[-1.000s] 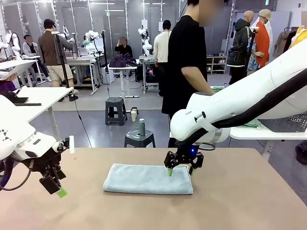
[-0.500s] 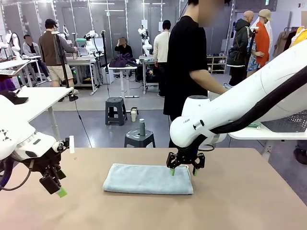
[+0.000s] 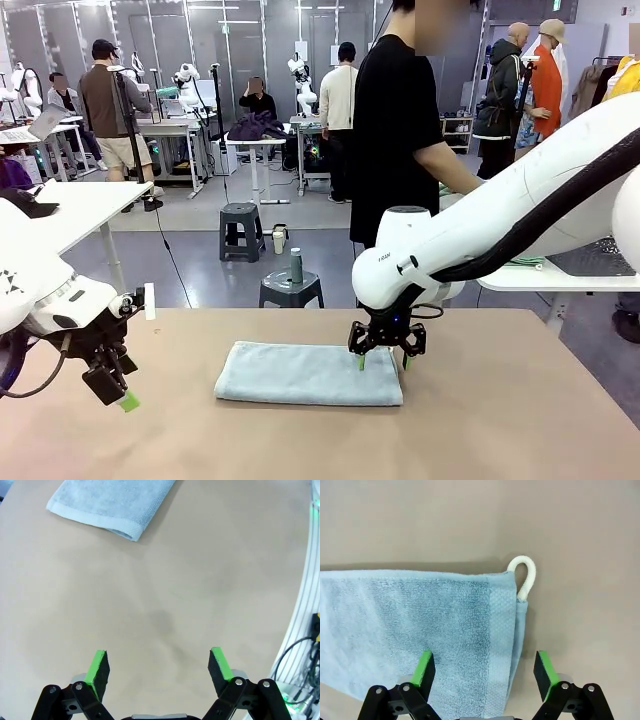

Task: Fold the towels and place them in the basket.
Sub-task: When a person lays out a Towel with hook on the table, fold it in half twice.

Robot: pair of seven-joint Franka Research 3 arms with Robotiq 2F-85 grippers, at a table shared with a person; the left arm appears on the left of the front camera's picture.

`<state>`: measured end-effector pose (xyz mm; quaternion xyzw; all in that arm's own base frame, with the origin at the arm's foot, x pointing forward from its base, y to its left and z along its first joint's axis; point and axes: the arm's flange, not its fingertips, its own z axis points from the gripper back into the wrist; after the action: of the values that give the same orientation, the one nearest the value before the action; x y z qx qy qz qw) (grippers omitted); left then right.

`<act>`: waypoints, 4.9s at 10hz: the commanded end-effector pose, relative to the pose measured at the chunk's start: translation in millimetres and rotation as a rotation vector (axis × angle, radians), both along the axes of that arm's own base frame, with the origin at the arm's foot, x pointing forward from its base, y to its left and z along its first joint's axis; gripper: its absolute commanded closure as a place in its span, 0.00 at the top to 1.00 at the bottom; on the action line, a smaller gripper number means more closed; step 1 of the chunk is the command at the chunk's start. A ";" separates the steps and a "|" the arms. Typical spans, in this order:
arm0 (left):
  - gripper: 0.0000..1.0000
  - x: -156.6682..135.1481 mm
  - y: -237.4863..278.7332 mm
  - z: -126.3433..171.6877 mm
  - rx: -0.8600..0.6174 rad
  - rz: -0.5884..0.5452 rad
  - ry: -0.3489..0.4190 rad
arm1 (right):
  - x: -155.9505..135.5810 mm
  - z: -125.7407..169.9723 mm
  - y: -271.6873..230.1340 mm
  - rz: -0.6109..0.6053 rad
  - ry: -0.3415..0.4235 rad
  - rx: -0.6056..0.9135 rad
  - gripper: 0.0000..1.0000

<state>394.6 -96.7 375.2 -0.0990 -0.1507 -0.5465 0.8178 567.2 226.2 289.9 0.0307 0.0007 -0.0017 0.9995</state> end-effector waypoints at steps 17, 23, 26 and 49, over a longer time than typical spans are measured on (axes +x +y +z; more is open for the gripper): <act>1.00 1.2 0.6 0.6 0.014 0.005 -0.004 | -2.9 76.5 -15.6 0.156 -0.068 -0.185 0.00; 1.00 1.2 0.6 0.6 0.014 0.005 -0.004 | -11.7 139.0 49.2 0.291 -0.128 -0.249 0.00; 1.00 1.2 0.6 0.6 0.014 0.005 -0.004 | -13.7 134.3 99.4 0.273 -0.090 -0.229 0.00; 1.00 1.2 0.6 0.6 0.014 0.005 -0.004 | 29.3 87.5 153.0 0.021 0.004 -0.075 1.00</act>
<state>394.7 -96.5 375.1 -0.0993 -0.1508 -0.5463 0.8179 594.8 379.7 377.4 -0.0045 0.0034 0.0086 0.9999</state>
